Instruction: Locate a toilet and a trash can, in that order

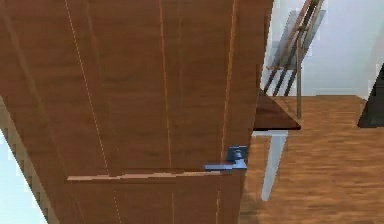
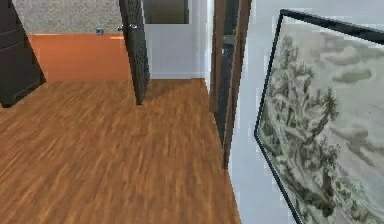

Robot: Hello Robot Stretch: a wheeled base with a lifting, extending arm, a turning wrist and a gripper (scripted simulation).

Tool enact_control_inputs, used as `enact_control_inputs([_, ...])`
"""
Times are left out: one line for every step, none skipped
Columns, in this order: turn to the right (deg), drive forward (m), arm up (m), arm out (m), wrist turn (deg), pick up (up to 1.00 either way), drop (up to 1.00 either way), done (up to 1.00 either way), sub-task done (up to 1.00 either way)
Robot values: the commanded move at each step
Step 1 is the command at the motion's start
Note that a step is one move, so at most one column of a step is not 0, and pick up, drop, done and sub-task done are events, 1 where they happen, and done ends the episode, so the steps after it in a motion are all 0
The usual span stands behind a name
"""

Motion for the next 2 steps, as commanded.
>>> enact_control_inputs([0.0, 0.15, 0.0, 0.0, 0.0, 0.0, 0.0, 0.0, 0.0])
enact_control_inputs([45.0, 0.0, 0.0, 0.0, 0.0, 0.0, 0.0, 0.0, 0.0])
